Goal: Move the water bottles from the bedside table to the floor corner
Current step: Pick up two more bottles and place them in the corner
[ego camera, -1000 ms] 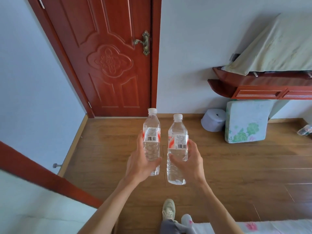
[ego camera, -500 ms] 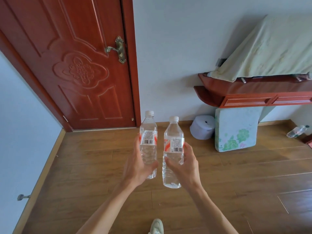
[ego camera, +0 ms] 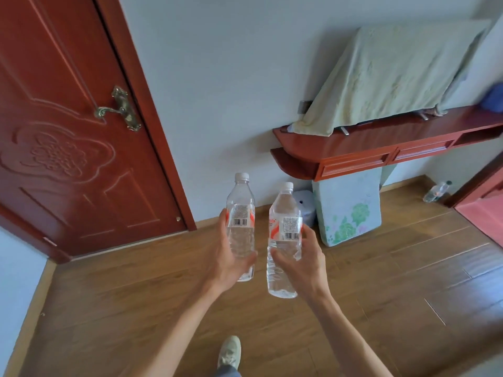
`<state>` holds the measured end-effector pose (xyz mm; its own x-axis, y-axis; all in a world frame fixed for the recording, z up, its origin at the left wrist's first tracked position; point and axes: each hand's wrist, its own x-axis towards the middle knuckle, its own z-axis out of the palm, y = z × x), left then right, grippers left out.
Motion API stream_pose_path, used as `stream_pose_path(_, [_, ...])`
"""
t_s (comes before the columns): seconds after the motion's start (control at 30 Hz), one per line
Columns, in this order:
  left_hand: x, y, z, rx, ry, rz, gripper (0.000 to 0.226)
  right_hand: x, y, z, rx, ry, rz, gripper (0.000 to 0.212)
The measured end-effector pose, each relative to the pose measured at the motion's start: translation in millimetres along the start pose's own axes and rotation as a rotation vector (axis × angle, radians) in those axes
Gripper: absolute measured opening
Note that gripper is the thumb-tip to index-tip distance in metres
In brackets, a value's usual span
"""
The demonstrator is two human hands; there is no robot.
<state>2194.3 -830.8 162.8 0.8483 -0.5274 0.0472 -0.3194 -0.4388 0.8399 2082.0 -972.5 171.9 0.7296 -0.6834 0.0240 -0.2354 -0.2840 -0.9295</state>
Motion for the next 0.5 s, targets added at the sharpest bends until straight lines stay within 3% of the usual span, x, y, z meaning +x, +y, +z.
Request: stream_pose_path(0.5, [155.5, 90.5, 175.5, -0.070, -0.345, 0.238, 0.112, 124.3, 67.1, -133.9, -0.057, 0.407, 0.169, 0.065])
